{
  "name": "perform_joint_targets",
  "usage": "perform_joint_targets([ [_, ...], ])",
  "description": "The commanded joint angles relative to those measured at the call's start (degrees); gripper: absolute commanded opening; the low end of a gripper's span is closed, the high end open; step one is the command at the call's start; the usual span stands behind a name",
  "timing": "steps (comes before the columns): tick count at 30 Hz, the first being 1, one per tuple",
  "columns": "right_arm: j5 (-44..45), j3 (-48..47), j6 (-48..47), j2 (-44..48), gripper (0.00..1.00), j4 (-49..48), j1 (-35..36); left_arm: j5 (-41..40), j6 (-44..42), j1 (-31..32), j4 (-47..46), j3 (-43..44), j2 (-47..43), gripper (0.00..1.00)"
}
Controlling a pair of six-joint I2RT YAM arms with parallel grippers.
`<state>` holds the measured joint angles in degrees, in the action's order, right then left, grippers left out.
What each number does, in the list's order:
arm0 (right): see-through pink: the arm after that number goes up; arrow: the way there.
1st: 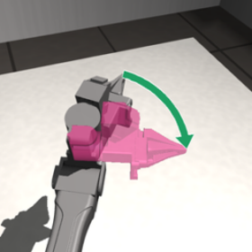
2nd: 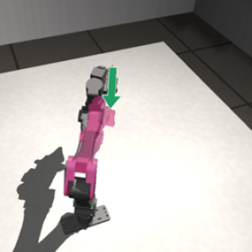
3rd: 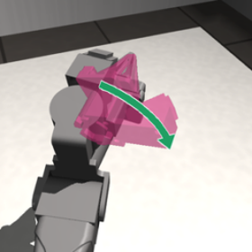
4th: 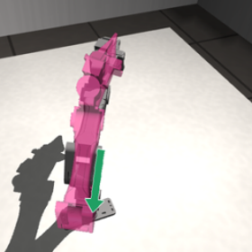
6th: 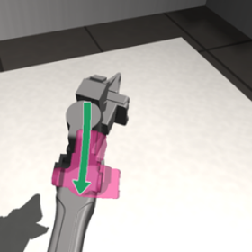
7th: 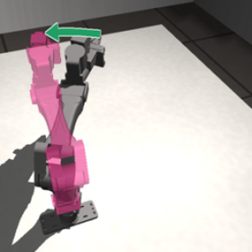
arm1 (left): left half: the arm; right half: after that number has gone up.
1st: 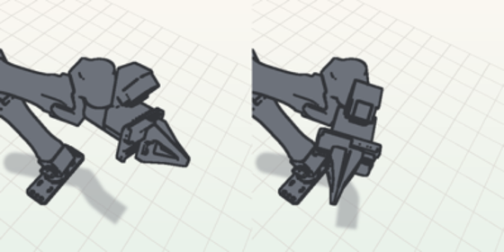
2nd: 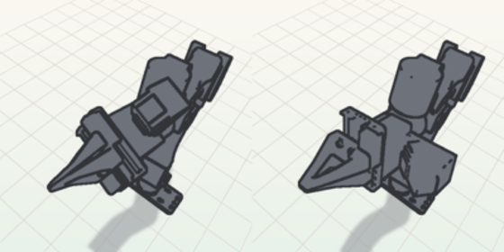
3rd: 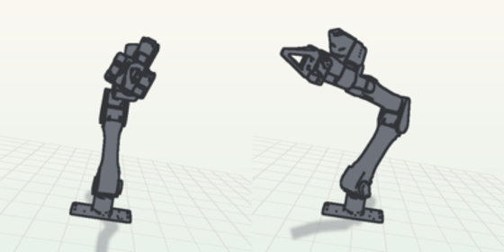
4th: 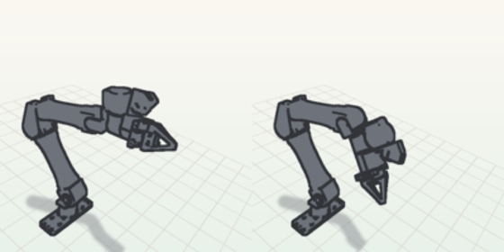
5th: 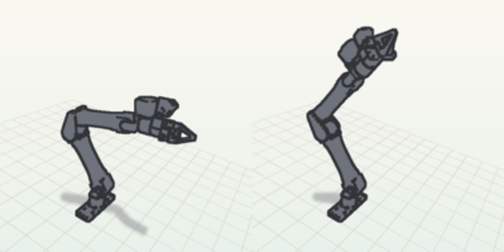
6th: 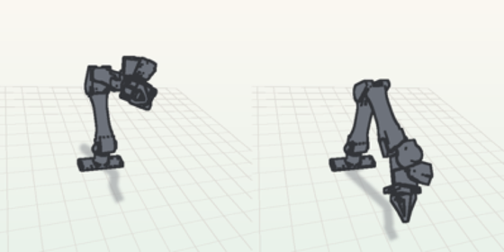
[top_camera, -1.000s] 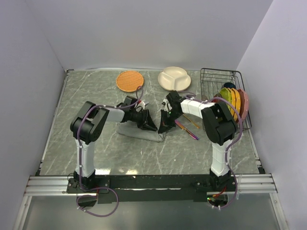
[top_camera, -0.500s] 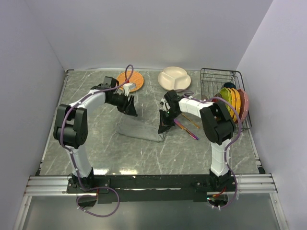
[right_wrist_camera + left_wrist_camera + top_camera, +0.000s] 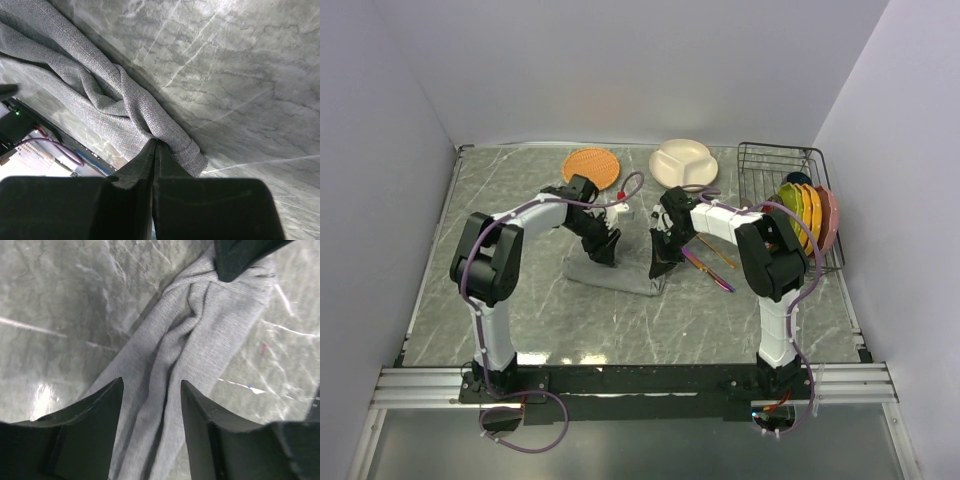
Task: Fold the napkin into a case and place the utensils inside
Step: Stuff the top corner of the smaller-rectangle-folded napkin into the folded napkin, then smooth out the smaller rectangle-folded napkin at the center of the board.
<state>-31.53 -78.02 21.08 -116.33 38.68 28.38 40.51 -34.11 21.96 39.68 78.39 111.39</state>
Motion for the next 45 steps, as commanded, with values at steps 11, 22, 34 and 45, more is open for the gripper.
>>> perform_joint_targets([
  [11, 4.0, -4.2, -1.9, -1.8, 0.00, 0.1, 0.4, 0.1, -6.7, 2.5, -1.3, -1.6, -0.3, 0.43],
  [22, 4.4, -3.2, -2.2, -1.7, 0.00, -0.2, 0.4, 3.2, -8.3, 2.3, 2.7, 0.3, 0.8, 0.49],
  [34, 3.6, -3.6, -2.5, -1.1, 0.00, -0.8, 0.4, 2.8, -11.3, 2.5, 5.0, 1.8, 2.1, 0.39],
  [45, 0.5, -5.0, -2.9, 2.7, 0.00, -1.6, 0.8, 1.6, -10.8, 4.8, 2.2, 4.5, 0.7, 0.01],
])
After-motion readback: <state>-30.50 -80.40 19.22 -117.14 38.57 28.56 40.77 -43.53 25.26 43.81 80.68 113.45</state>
